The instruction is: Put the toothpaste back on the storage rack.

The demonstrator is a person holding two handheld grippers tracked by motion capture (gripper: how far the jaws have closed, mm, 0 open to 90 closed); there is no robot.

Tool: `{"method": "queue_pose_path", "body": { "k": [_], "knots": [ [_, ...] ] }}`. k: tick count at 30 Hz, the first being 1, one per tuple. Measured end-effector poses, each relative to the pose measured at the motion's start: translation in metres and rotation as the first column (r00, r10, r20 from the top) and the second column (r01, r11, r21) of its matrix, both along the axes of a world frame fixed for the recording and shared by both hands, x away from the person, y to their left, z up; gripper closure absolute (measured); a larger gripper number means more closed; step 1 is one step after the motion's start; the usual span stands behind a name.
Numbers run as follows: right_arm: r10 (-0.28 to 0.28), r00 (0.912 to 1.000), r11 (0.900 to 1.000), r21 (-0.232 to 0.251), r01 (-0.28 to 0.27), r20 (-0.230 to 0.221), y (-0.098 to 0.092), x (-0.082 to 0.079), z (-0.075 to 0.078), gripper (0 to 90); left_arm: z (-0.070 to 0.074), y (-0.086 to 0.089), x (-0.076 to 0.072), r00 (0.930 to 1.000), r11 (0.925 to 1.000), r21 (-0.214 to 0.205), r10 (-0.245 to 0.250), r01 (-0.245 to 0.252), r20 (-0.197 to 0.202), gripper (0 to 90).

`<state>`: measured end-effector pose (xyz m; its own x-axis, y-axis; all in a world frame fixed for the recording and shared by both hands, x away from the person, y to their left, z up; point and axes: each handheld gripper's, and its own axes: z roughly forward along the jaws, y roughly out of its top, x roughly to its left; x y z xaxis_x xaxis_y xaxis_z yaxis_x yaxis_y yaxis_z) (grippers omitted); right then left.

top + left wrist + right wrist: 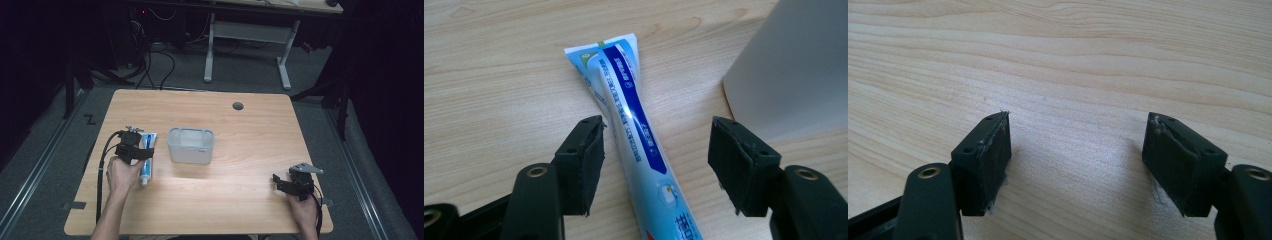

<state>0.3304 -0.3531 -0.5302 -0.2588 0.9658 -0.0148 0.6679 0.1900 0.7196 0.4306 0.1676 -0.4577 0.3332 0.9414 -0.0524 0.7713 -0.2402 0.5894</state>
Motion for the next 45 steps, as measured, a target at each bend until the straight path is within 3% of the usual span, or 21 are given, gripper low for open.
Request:
{"method": "queue_pose_path", "body": {
  "k": [5,24,45],
  "knots": [
    [0.002,1.0000,1.0000,-0.001,-0.002,0.001,0.000,0.000,0.000,27.7,-0.001,-0.002,0.009,0.9999,1.0000,-0.003,0.009,-0.009,-0.004,40.6],
    [0.001,1.0000,1.0000,0.001,-0.001,0.000,0.000,0.000,0.000,27.6,-0.011,-0.011,0.037,0.9969,0.9973,0.059,0.048,-0.044,-0.063,40.7],
    [0.001,1.0000,1.0000,0.002,-0.001,0.000,0.000,0.000,0.000,27.6,-0.031,-0.016,0.050,0.9905,0.9948,0.080,0.072,-0.063,-0.117,44.8]
  ]
}}
